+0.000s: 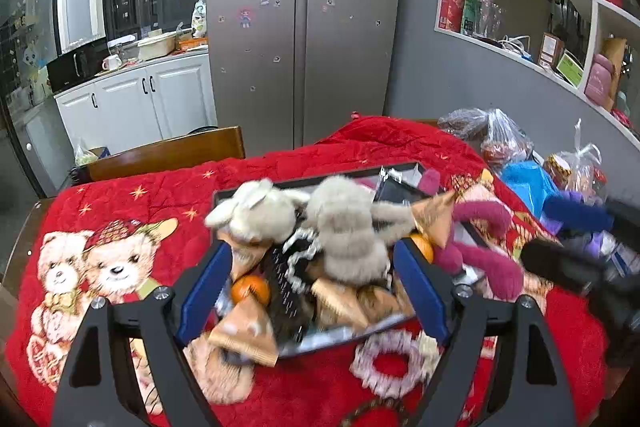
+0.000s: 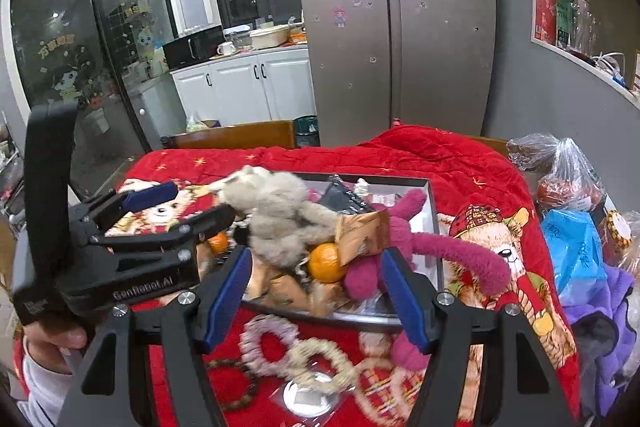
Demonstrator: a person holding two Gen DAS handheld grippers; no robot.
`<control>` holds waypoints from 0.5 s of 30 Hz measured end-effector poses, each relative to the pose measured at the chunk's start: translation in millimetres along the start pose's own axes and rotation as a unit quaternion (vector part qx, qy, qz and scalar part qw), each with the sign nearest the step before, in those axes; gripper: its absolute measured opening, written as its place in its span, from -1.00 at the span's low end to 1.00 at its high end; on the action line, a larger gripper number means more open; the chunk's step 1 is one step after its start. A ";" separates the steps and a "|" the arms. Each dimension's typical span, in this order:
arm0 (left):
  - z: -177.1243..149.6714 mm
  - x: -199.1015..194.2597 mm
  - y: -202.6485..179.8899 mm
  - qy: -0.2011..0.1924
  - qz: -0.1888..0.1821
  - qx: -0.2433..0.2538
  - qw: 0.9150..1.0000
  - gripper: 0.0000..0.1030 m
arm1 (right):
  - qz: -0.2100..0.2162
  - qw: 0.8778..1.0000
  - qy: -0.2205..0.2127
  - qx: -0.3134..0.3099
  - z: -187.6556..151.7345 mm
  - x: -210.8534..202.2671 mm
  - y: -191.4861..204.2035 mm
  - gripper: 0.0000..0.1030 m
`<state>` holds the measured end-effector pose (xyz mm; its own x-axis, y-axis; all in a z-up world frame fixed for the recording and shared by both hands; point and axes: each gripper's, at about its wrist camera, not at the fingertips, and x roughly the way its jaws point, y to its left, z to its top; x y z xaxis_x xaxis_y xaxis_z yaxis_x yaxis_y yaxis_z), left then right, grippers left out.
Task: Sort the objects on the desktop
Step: 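Move both grippers toward the pink scrunchie and bead bracelets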
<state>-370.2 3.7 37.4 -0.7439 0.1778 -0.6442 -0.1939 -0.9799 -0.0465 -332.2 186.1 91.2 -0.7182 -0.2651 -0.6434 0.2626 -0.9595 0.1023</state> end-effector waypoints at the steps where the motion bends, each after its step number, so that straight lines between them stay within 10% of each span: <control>1: -6.2 -5.8 -0.2 0.002 0.004 0.006 1.000 0.64 | 0.001 1.000 -0.007 -0.006 -0.1 -6.6 4.7 0.34; 15: -65.5 -4.9 -6.3 0.047 -0.025 0.023 0.998 0.64 | -0.050 0.999 -0.002 -0.011 -36.8 -33.5 20.8 0.34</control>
<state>-323.5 3.0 -9.2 -0.6693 0.2154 -0.7111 -0.2605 -0.9643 -0.0470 -279.0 178.5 87.0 -0.7437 -0.1679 -0.6471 0.2037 -0.9788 0.0199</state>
